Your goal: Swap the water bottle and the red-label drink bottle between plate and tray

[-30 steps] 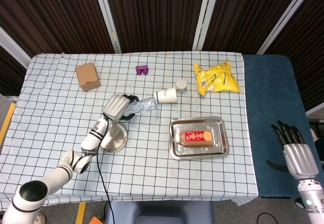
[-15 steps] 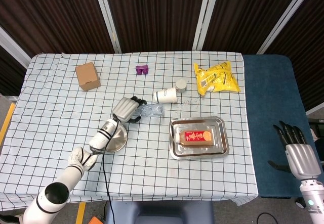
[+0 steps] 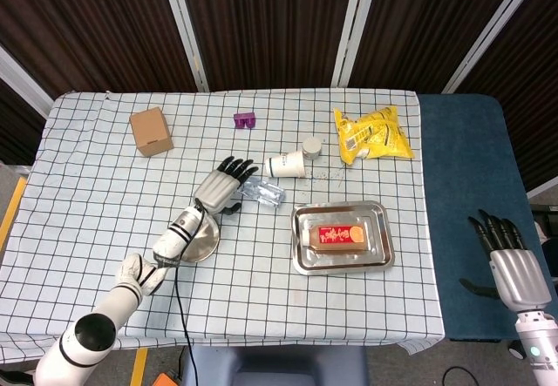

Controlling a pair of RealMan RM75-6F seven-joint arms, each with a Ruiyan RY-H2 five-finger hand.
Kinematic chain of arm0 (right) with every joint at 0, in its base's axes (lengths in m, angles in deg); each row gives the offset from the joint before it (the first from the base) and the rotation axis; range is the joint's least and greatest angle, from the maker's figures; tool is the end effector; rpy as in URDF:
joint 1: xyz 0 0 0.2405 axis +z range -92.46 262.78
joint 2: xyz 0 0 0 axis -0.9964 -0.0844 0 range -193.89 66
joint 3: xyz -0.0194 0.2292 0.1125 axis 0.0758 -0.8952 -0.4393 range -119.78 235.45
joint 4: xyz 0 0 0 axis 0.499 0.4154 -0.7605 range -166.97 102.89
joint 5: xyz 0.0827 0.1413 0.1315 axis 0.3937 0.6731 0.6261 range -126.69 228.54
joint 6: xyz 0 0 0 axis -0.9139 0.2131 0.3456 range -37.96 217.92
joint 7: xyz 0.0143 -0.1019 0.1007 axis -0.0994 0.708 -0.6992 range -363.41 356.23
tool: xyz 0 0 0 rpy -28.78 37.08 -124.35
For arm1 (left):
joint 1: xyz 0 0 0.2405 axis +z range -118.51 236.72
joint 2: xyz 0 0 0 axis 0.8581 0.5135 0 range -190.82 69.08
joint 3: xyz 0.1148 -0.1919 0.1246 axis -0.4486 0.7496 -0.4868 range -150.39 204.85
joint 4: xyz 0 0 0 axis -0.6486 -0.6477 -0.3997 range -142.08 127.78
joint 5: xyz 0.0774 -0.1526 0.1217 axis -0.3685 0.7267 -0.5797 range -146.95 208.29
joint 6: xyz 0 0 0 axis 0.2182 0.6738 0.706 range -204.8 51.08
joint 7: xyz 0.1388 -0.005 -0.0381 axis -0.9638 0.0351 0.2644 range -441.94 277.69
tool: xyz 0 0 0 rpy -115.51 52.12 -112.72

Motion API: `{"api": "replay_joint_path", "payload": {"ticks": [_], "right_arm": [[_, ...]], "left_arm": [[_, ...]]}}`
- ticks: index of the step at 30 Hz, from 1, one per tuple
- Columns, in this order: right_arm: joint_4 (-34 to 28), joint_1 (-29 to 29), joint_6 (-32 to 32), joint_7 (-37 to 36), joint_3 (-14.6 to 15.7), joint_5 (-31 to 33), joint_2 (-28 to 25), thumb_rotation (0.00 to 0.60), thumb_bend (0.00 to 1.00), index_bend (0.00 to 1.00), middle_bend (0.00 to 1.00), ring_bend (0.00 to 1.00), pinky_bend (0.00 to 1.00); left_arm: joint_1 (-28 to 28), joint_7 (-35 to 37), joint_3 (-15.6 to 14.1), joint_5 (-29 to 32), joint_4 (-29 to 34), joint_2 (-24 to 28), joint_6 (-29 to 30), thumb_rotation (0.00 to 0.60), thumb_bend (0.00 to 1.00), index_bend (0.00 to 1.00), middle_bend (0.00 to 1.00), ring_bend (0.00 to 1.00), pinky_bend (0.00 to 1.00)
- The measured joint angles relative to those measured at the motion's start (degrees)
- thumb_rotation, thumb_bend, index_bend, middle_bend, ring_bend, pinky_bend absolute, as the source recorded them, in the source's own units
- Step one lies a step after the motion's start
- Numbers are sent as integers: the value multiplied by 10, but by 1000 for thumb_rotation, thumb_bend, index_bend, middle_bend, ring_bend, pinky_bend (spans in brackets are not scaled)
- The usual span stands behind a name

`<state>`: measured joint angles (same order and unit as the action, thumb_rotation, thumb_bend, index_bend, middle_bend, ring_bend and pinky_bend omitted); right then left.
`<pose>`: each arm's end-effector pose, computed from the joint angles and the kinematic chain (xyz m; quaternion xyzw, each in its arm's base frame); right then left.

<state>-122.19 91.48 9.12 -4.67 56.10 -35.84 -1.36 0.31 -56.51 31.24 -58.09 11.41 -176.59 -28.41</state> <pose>-0.3207 -0.1854 0.1590 0.6265 -0.3898 0.3572 0.5727 -0.1378 0.4477 -0.0752 -0.7886 -0.2831 -0.3842 0.3878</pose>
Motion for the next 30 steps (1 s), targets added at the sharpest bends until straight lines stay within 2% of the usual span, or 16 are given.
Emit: {"api": "replay_joint_path", "payload": {"ticks": [4,7,10,14,17,19,21,24,30], "right_arm": [[2,3,-2,-19,7,-28,4,600,33,0,0,0,0],[7,11,3,-46,17,-53,10,600,33,0,0,0,0],[6,29,29,-61,23,-68,15,600,33,0,0,0,0],[-9,72,90,-66,21,-75,21,600,32,0,0,0,0],[-18,102,132,-39,8,-63,38,600,33,0,0,0,0],[-20,117,150,-8,-2,-48,52,600,33,0,0,0,0],[-20,136,173,41,-16,-25,73,600,32,3,0,0,0],[-17,170,218,119,-37,26,110,600,33,42,0,0,0],[18,241,292,245,-73,150,198,600,41,107,24,0,0]], "left_arm": [[19,-10,-5,-6,32,23,51,600,335,0,0,0,14],[52,-39,-14,-12,99,65,121,600,336,0,0,0,14],[97,-89,-28,-15,199,123,177,600,336,0,0,0,13],[176,-181,-53,-6,373,217,227,600,339,0,0,0,13],[250,-249,-71,4,483,289,279,600,342,0,0,0,8],[296,-284,-80,9,525,327,318,600,342,0,0,0,5],[341,-312,-88,12,548,351,361,600,341,0,0,0,3],[382,-314,-95,11,544,360,406,600,341,0,0,0,2],[408,-284,-89,6,521,364,422,600,340,0,0,0,2]]}}
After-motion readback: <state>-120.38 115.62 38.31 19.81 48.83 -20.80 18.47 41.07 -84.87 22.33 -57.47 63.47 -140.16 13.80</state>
